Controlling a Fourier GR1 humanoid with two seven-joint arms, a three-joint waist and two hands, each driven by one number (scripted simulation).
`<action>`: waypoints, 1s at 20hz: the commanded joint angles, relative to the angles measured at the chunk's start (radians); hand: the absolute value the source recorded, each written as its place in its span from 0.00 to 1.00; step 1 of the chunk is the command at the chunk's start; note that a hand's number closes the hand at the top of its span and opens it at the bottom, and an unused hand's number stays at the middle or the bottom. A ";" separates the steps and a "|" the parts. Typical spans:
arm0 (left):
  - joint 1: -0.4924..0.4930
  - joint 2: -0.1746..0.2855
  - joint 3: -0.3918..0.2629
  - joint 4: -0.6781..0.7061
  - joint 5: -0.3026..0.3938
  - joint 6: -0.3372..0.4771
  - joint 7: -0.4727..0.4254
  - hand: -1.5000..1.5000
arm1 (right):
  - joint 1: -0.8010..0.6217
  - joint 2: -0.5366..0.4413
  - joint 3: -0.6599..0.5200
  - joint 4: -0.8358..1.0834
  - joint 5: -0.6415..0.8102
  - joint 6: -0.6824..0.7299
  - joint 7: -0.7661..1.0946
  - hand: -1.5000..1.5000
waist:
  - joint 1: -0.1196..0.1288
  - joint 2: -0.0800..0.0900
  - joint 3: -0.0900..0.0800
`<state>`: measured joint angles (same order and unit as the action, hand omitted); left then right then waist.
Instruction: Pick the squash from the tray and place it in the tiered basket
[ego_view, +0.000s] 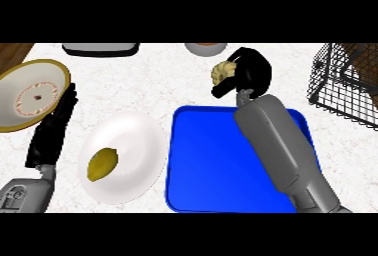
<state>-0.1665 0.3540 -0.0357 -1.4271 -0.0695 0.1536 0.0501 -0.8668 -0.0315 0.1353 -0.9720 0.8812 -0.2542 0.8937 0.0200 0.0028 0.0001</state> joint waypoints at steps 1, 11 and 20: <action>-0.010 0.008 0.012 0.004 -0.016 0.012 0.015 0.50 | -0.081 -0.053 -0.009 -0.033 0.096 -0.114 0.017 1.00 | -0.012 -0.003 0.000; 0.022 -0.024 0.014 -0.013 -0.015 0.004 0.004 0.50 | -0.226 -0.268 -0.055 -0.134 0.209 0.100 0.091 1.00 | -0.024 -0.008 -0.001; 0.005 -0.052 0.008 -0.039 -0.056 0.007 0.025 0.50 | -0.170 -0.365 -0.226 -0.078 0.038 0.099 -0.143 1.00 | -0.012 -0.001 0.000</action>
<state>-0.1584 0.3305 -0.0050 -1.4283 -0.0957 0.1403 0.0462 -1.0553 -0.3574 -0.0267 -1.0932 0.9692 -0.1286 0.8433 0.0026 -0.0008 -0.0003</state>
